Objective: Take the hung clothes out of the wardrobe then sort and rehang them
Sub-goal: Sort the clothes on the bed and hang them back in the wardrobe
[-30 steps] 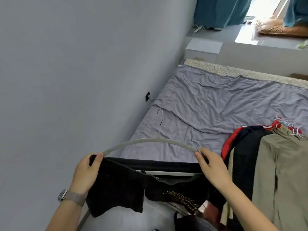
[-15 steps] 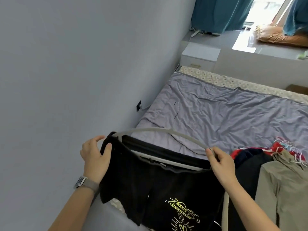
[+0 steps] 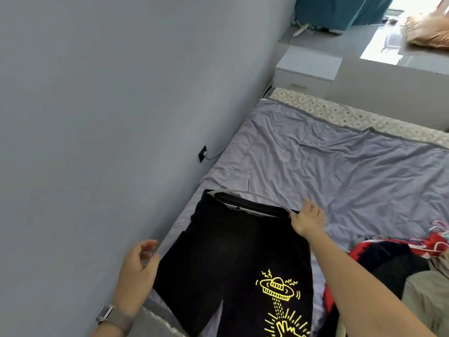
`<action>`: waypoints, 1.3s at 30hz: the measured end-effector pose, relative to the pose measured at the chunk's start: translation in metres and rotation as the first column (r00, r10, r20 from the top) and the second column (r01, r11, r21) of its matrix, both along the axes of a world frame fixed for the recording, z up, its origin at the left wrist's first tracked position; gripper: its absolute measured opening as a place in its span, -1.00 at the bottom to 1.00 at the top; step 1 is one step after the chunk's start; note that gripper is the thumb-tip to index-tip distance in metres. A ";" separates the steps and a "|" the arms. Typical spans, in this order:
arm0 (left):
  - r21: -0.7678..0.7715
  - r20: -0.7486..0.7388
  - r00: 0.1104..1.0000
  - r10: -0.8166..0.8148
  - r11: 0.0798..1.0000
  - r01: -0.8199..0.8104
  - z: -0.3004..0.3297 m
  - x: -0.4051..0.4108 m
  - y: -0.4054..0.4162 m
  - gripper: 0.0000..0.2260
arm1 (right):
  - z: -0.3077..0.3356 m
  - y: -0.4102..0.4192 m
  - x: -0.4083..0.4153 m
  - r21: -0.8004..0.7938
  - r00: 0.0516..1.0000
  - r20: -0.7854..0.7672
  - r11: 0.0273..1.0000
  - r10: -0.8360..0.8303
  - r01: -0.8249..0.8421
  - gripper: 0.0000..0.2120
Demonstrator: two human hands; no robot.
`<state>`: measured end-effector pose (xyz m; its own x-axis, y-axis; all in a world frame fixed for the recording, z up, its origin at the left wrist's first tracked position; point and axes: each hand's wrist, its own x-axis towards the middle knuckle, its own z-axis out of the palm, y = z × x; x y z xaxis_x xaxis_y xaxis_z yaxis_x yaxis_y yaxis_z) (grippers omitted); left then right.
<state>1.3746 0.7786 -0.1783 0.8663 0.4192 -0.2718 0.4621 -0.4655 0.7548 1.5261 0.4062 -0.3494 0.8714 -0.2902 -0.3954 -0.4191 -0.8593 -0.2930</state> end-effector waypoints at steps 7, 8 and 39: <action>-0.021 -0.053 0.997 -0.047 0.999 0.046 -0.012 -0.011 0.008 -0.80 | -0.024 0.049 -0.066 0.112 0.983 -0.127 0.987 0.133 -0.119 -0.23; -0.024 -0.068 0.996 -0.065 0.998 0.063 -0.014 -0.013 0.008 -0.80 | -0.022 0.054 -0.078 0.137 0.978 -0.154 0.984 0.138 -0.118 -0.22; -0.015 -0.021 0.401 -0.916 0.401 0.916 -0.010 -0.240 -0.159 -0.77 | 0.137 -0.024 -0.506 0.281 0.891 0.032 0.860 -0.452 0.426 -0.51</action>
<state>1.1344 0.6191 -0.1878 0.7248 -0.6219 -0.2965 -0.2245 -0.6200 0.7518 1.0203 0.3817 -0.2120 0.7142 -0.5503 -0.4325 -0.6945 -0.4801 -0.5359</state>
